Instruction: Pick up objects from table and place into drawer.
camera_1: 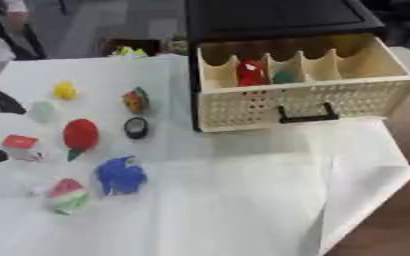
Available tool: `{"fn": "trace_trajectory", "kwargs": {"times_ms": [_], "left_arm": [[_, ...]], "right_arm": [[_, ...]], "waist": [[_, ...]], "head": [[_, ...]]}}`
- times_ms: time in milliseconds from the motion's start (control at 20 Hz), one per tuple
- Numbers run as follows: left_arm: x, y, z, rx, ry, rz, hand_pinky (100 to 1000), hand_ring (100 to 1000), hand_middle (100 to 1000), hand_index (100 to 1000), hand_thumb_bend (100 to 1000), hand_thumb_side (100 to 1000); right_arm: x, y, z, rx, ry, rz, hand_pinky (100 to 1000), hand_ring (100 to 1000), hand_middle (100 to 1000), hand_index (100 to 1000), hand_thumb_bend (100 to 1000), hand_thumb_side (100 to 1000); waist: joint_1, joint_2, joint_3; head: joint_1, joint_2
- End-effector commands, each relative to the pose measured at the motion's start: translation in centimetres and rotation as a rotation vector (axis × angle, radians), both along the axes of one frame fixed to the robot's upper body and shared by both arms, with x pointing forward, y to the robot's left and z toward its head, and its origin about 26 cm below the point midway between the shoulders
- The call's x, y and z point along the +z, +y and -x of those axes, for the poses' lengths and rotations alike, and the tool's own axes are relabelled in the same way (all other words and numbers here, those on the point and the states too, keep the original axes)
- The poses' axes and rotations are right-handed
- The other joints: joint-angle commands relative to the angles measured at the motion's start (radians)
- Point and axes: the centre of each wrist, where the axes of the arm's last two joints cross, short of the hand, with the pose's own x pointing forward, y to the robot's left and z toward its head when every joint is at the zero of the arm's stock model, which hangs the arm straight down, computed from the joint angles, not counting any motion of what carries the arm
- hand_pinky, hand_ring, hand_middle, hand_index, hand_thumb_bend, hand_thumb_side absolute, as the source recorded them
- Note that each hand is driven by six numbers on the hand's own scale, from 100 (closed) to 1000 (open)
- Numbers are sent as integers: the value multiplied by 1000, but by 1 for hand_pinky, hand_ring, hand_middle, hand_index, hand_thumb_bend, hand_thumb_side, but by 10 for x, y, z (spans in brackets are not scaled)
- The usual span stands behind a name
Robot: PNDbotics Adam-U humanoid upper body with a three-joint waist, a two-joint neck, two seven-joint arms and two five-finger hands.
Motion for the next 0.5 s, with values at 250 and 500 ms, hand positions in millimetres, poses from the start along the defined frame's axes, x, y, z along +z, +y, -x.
{"fn": "trace_trajectory", "kwargs": {"times_ms": [250,500], "left_arm": [[9,5,-4,28,-10,-39,784,833,732,940,493,1000],[4,9,-8,50,13,-26,768,816,707,936,480,1000]], "right_arm": [[10,-1,3,0,-27,7,290,537,524,818,228,846],[11,0,3,-1,-27,4,287,537,521,817,228,842]], "waist": [[3,-8,-7],[3,-3,-12]], "head": [[8,-13],[11,-18]]}}
